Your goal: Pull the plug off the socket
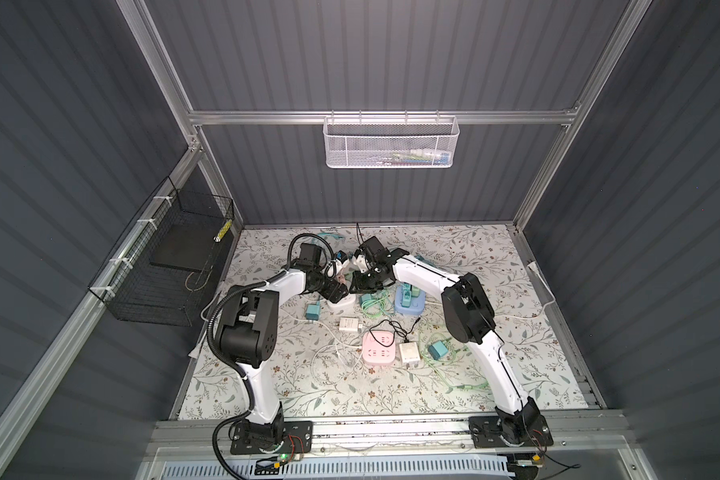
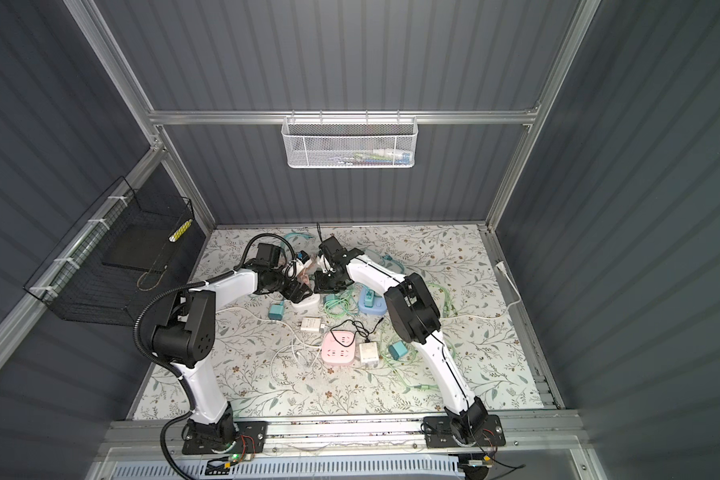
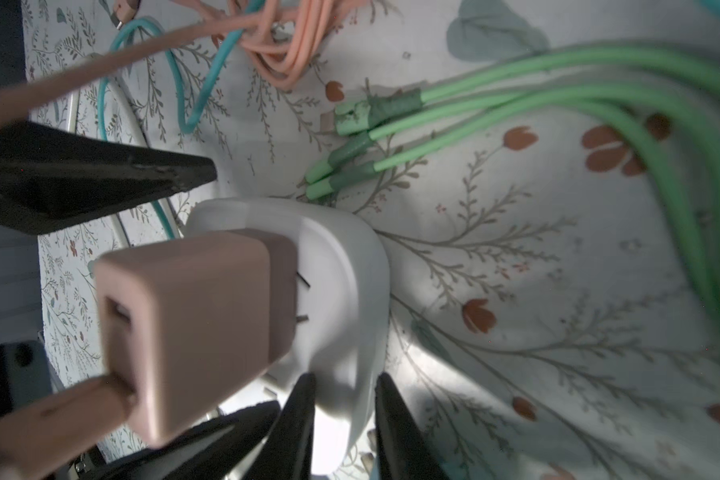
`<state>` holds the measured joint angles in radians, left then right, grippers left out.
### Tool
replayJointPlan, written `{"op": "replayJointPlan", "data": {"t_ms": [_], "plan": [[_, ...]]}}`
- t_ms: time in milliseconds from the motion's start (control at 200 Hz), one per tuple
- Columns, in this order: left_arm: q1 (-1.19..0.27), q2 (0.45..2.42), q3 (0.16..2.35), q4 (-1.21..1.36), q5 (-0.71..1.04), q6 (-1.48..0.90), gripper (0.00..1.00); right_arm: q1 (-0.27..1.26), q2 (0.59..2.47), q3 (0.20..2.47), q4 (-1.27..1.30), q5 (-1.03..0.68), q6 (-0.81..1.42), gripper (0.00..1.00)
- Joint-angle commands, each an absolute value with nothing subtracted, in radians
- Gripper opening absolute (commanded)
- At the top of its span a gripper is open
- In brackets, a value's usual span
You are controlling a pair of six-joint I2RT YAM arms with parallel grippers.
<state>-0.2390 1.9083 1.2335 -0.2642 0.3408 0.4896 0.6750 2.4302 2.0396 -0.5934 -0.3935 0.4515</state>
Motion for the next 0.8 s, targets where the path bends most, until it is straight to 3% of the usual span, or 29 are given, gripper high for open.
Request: {"op": "replayJointPlan", "data": {"t_ms": [0,655,795], "plan": [[-0.226,1.931,1.265,-0.268,0.393,0.554,0.88,0.665,2.462,2.057,-0.634,-0.400,0.456,0.27],[-0.216,1.972,1.333,-0.334,0.431,0.704,0.79,0.652,2.471,2.062,-0.658,-0.398,0.442,0.25],[-0.216,1.978,1.344,-0.334,0.434,0.705,0.74,0.652,2.470,2.063,-0.662,-0.397,0.440,0.31]]}}
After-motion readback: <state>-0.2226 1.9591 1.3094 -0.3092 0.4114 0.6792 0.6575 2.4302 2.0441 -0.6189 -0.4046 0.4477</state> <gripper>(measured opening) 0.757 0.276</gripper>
